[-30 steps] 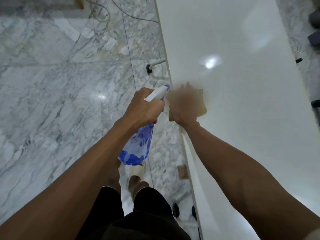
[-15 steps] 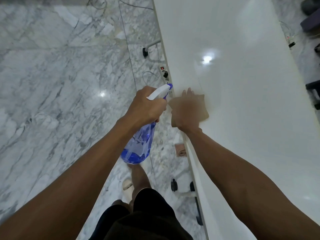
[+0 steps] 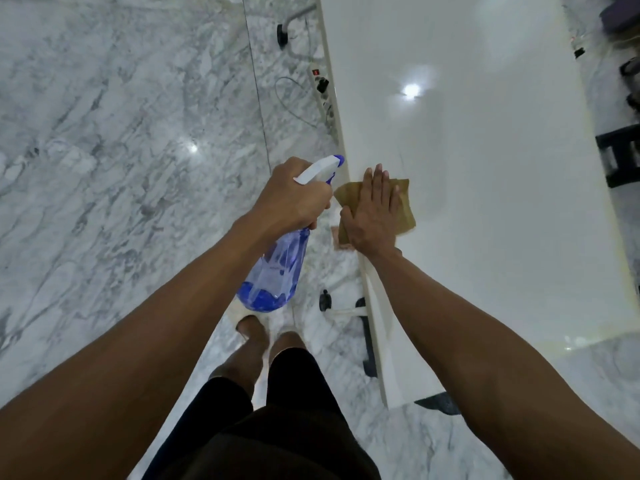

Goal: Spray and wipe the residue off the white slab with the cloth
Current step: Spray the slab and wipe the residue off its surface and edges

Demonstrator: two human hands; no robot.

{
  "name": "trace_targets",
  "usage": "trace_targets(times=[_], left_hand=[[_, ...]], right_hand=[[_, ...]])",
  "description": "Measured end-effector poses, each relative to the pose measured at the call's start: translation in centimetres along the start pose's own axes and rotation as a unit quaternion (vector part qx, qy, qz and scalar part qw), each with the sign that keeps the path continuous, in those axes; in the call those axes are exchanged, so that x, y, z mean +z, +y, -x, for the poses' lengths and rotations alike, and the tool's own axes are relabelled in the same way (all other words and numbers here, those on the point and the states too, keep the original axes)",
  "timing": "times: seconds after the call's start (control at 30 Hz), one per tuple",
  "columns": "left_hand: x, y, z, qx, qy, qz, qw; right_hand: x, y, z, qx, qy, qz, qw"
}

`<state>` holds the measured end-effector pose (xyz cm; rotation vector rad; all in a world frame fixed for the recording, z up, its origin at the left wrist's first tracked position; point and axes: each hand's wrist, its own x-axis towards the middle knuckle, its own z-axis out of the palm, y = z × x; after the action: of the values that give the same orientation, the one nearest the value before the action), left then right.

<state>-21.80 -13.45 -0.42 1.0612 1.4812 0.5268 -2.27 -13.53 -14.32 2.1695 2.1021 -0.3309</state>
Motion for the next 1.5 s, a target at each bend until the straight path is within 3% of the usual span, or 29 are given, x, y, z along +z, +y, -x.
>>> trace_targets(times=[0.53,0.8,1.13,1.5], left_hand=[[10.3,-10.3,16.1,-0.021,0.048,0.042,0.998],[13.5,-12.5,22.9,-0.030,0.026,0.037,0.999],[14.6,-14.1,27.2,-0.014,0.019,0.008,1.000],[13.2,-13.6,28.5,-0.009,0.024,0.013,1.000]], right_hand=[[4.2,6.0,20.5,-0.027,-0.016,0.021,0.999],[5.4,8.2,29.5,-0.043,-0.015,0.012,0.999],[6.2,10.1,32.3,-0.125,-0.015,0.028,0.992],[4.6,12.7,33.2,-0.224,-0.102,0.030,0.969]])
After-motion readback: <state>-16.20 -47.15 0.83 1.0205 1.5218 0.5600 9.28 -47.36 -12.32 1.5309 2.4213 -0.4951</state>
